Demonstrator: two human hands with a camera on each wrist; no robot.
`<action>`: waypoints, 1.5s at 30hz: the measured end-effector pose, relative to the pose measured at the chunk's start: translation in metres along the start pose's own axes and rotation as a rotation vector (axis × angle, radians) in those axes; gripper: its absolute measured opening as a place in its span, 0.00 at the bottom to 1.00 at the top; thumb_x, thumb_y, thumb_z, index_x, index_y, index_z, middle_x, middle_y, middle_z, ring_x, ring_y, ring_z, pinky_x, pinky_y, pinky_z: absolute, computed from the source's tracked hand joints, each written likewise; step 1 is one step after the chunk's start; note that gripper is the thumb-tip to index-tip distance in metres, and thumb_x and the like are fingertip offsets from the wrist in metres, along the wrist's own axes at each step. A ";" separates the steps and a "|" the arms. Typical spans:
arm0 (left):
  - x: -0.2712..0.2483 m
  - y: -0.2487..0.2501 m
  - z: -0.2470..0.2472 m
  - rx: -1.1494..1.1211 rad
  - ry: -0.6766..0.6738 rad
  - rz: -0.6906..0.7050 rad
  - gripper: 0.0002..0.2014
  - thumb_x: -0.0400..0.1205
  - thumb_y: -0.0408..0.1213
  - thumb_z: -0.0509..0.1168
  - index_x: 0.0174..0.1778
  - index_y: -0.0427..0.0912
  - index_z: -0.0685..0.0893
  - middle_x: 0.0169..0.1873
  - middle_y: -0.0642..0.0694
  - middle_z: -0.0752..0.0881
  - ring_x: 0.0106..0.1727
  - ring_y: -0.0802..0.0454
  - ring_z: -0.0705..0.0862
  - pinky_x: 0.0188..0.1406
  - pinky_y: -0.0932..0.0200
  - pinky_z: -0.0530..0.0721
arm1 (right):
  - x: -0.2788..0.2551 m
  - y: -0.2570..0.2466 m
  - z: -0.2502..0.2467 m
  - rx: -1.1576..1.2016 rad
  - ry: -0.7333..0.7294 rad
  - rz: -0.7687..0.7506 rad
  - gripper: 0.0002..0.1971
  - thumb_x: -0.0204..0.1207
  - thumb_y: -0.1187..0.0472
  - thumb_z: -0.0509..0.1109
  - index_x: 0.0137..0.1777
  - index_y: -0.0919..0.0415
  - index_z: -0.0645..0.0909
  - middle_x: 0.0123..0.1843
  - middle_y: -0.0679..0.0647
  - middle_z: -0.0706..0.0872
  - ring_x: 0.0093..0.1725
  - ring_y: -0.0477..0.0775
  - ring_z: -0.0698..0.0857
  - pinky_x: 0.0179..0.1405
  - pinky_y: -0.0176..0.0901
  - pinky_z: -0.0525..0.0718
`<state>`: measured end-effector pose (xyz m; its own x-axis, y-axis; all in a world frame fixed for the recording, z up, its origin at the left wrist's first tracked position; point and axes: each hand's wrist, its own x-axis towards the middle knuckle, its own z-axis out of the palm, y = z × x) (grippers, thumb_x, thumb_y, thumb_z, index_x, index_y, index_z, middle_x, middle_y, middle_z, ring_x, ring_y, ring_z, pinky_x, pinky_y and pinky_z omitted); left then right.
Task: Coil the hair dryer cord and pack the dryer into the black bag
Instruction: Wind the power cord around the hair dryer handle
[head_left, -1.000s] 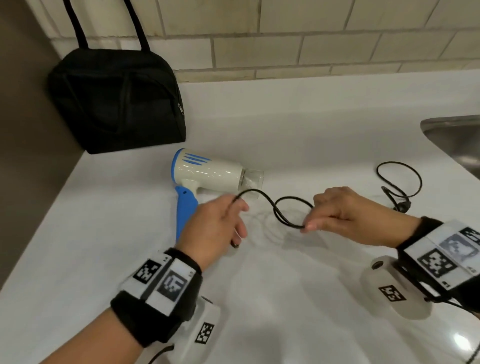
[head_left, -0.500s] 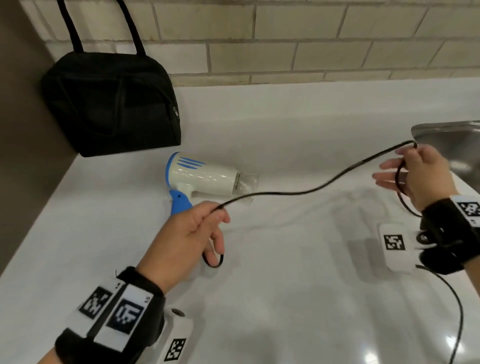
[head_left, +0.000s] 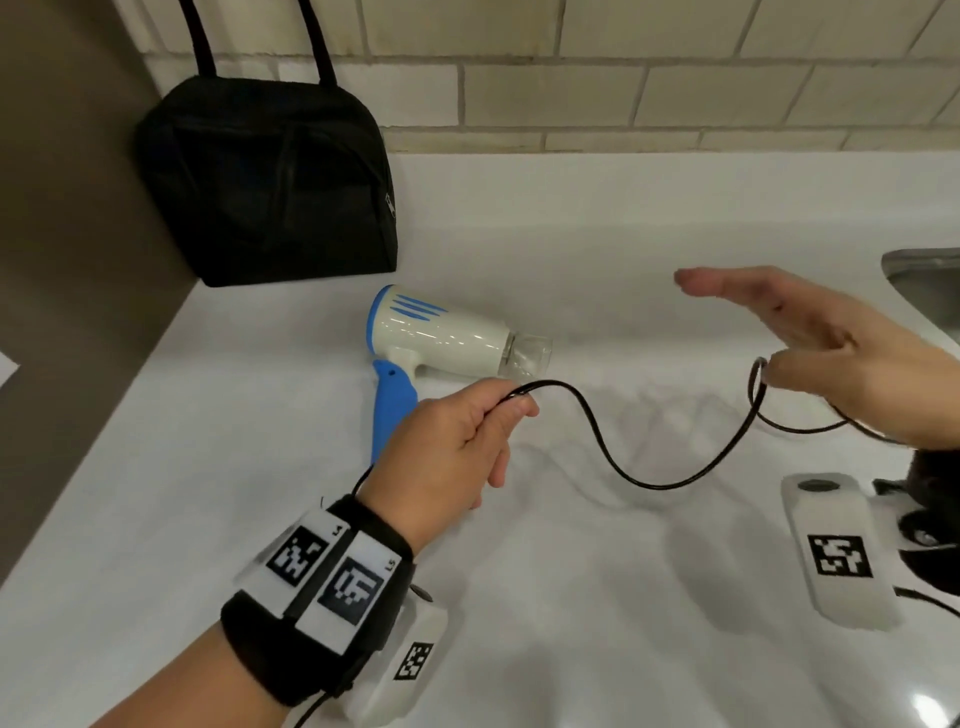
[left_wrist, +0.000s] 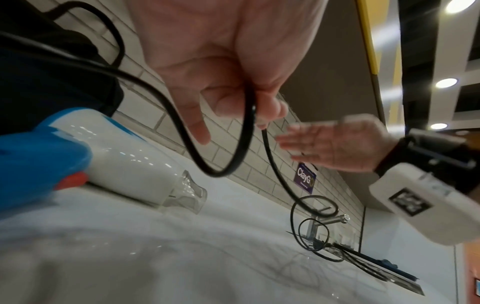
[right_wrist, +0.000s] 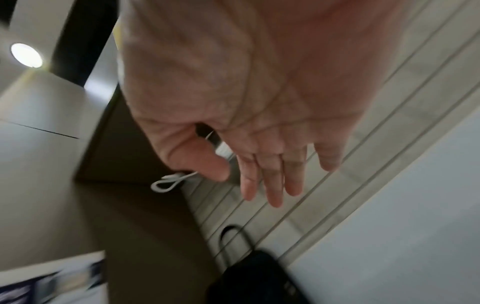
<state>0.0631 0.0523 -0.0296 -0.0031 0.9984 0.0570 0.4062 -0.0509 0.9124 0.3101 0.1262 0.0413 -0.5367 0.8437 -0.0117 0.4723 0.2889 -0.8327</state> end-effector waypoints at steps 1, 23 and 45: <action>0.000 0.002 0.002 0.007 -0.014 0.017 0.10 0.80 0.47 0.56 0.36 0.63 0.80 0.14 0.57 0.78 0.15 0.59 0.72 0.21 0.67 0.75 | 0.001 -0.011 0.013 -0.022 -0.070 -0.005 0.29 0.61 0.54 0.67 0.63 0.33 0.70 0.68 0.29 0.75 0.69 0.27 0.68 0.67 0.29 0.65; -0.015 -0.033 -0.039 -0.294 0.166 -0.179 0.15 0.84 0.36 0.51 0.33 0.43 0.77 0.09 0.52 0.68 0.14 0.60 0.68 0.28 0.62 0.77 | 0.025 0.062 -0.001 0.124 0.169 0.204 0.11 0.75 0.58 0.65 0.36 0.46 0.87 0.24 0.46 0.69 0.25 0.43 0.70 0.35 0.33 0.81; -0.022 -0.024 -0.040 -0.441 -0.013 -0.194 0.13 0.78 0.40 0.57 0.29 0.48 0.81 0.12 0.52 0.71 0.13 0.58 0.62 0.13 0.70 0.63 | 0.026 0.036 0.044 -0.557 -0.065 -0.012 0.30 0.72 0.47 0.64 0.74 0.51 0.63 0.62 0.44 0.72 0.41 0.38 0.77 0.48 0.15 0.67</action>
<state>0.0168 0.0309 -0.0360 -0.0281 0.9906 -0.1336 -0.0271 0.1328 0.9908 0.2828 0.1389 -0.0135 -0.5780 0.8143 -0.0532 0.7546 0.5086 -0.4146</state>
